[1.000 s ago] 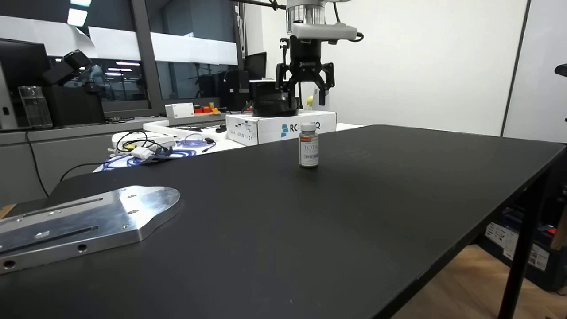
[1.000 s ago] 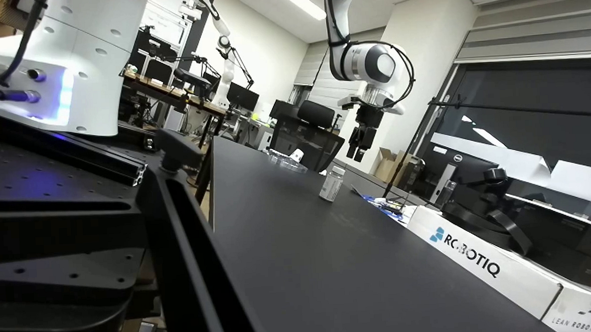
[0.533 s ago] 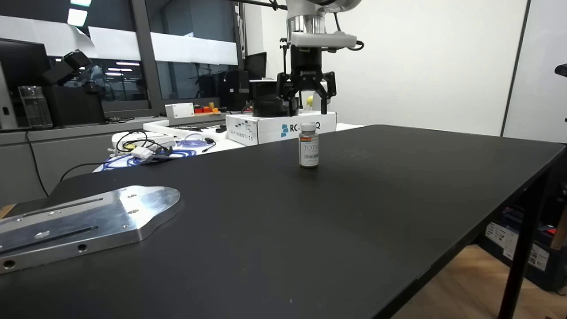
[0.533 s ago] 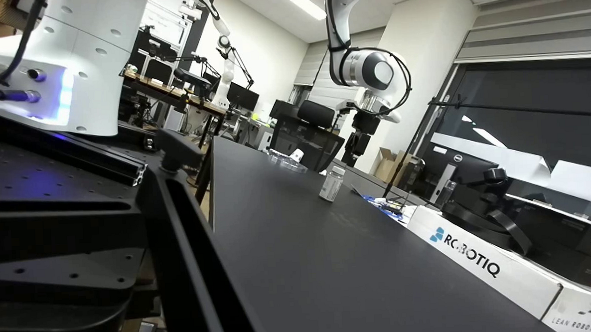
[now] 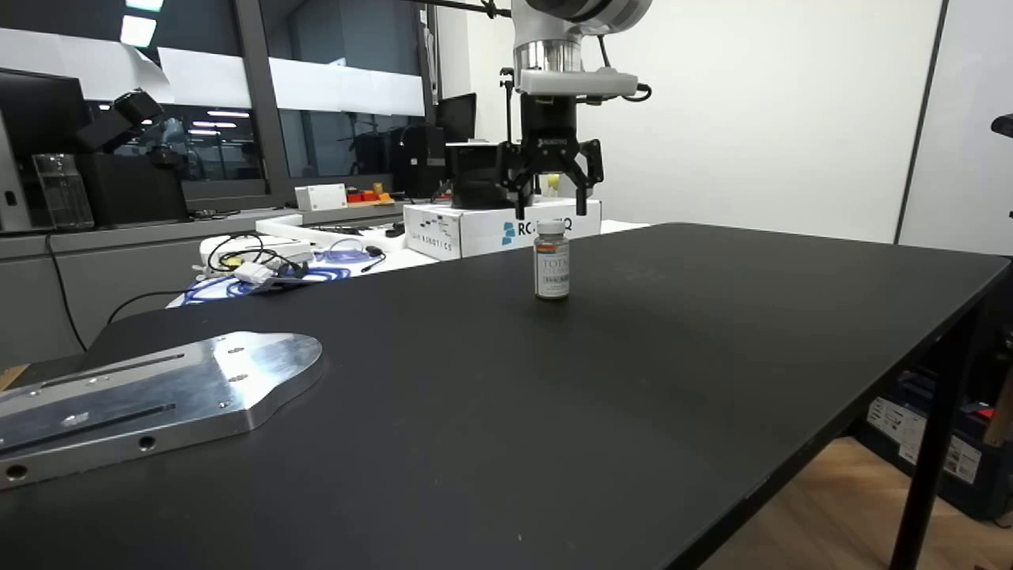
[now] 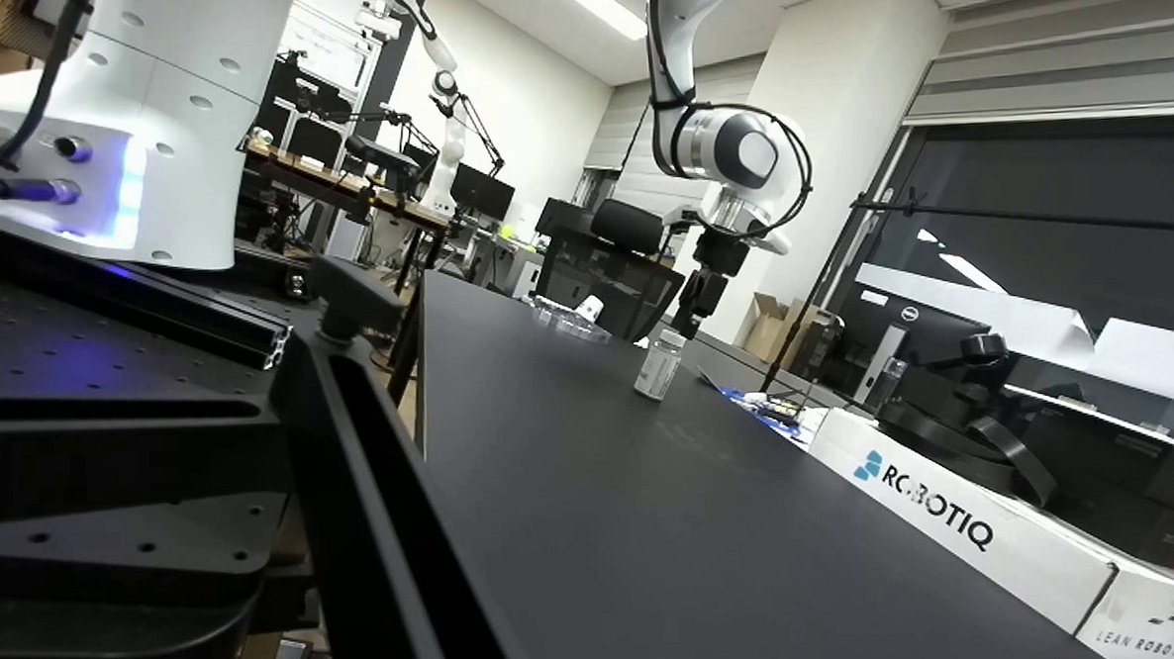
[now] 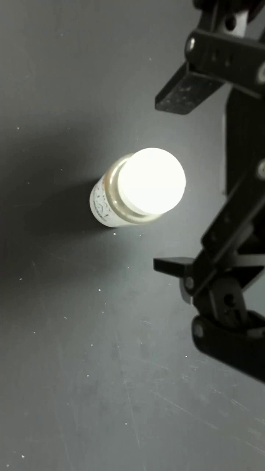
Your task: Move the bottle forward
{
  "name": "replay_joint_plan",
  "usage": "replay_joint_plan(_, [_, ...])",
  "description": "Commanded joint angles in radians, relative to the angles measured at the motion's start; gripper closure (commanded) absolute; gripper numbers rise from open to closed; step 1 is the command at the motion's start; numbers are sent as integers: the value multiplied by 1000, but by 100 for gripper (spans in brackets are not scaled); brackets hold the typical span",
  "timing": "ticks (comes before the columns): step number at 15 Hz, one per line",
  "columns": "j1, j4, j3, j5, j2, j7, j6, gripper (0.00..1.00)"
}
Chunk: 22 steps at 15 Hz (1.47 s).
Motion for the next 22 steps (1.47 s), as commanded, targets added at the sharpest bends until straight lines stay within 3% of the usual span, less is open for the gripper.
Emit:
replay_joint_plan(1, [3, 12, -5, 15, 15, 19, -2, 0])
replay_joint_plan(2, [2, 8, -4, 15, 16, 8, 4, 0])
replay_joint_plan(3, [0, -7, -4, 11, 9, -3, 34, 25])
replay_joint_plan(5, [-2, -23, -2, 3, 2, -41, 74, 33])
replay_joint_plan(8, [-16, -30, 17, 27, 0, -107, 86, 55])
replay_joint_plan(12, [-50, -13, 48, 99, 3, -177, -19, 81])
replay_joint_plan(18, [-75, -4, 69, 136, -38, -272, -170, 81])
replay_joint_plan(22, [-68, -56, 69, 100, -153, -338, -231, 81])
